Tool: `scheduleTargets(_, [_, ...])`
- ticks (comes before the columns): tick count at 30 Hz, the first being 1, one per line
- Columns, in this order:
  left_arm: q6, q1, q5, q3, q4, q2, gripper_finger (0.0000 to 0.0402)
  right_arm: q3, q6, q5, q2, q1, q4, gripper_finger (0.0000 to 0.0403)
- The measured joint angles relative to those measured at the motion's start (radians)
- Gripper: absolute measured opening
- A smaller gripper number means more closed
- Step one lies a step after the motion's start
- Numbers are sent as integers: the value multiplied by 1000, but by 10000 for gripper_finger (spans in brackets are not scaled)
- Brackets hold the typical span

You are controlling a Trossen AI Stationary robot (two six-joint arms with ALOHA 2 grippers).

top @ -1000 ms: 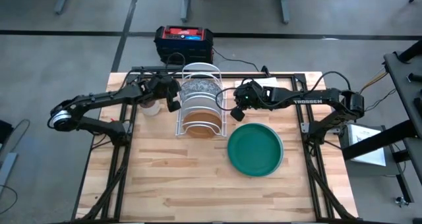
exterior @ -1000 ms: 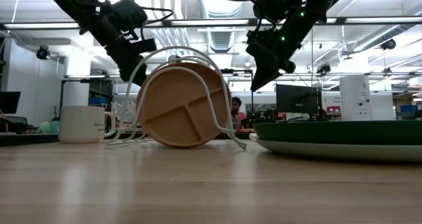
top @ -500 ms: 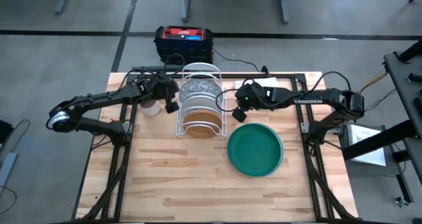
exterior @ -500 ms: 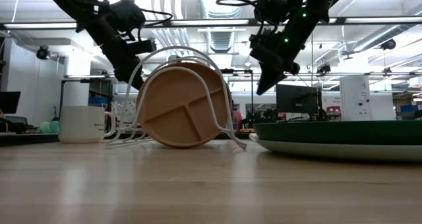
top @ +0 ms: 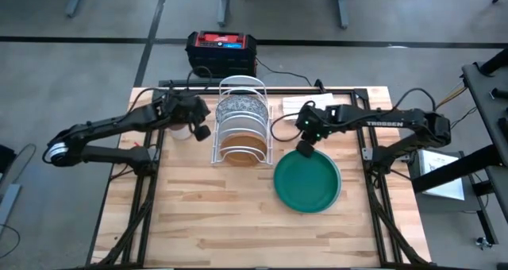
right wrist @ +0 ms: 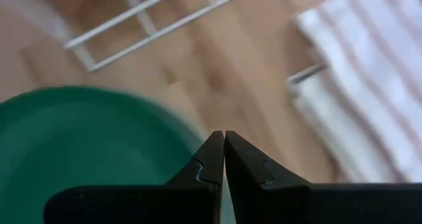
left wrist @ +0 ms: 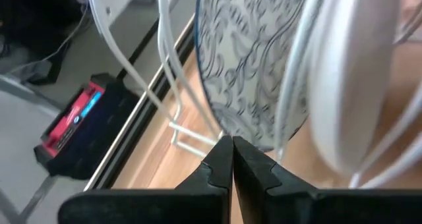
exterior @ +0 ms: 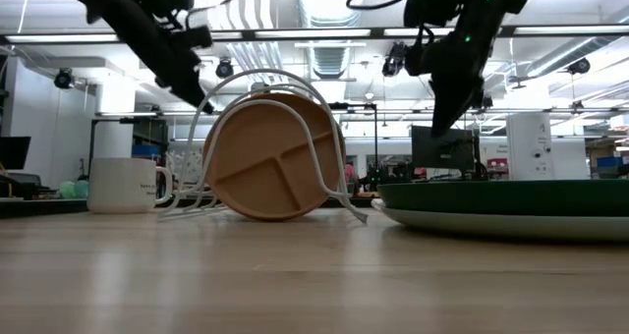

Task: Sort dishes
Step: Put the green plate in the dish rack

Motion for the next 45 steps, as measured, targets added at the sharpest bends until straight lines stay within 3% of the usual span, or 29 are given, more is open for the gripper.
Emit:
scheduleTargets(8, [-174,-96,0,-29,20,-83,0,-28,-28,-49,-5,89,8,7])
scheduleTargets(11, [-192,-129,1,-67,64,-102,0,-55,-149,-39,5,125,2,15])
scheduleTargets(17, [-170,-135,-8,-74,70,-120,0,-90,-188,82,35,166,29,63])
scheduleTargets(26, [-119,-135,-9,-71,85,-120,0,-127,-183,95,81,165,106,135])
scheduleTargets(31, [-105,-135,-9,-69,120,-119,0,-140,-175,156,104,161,114,157])
scheduleTargets(45, [-95,-134,-9,-69,129,-93,0,-143,-174,157,208,146,158,149])
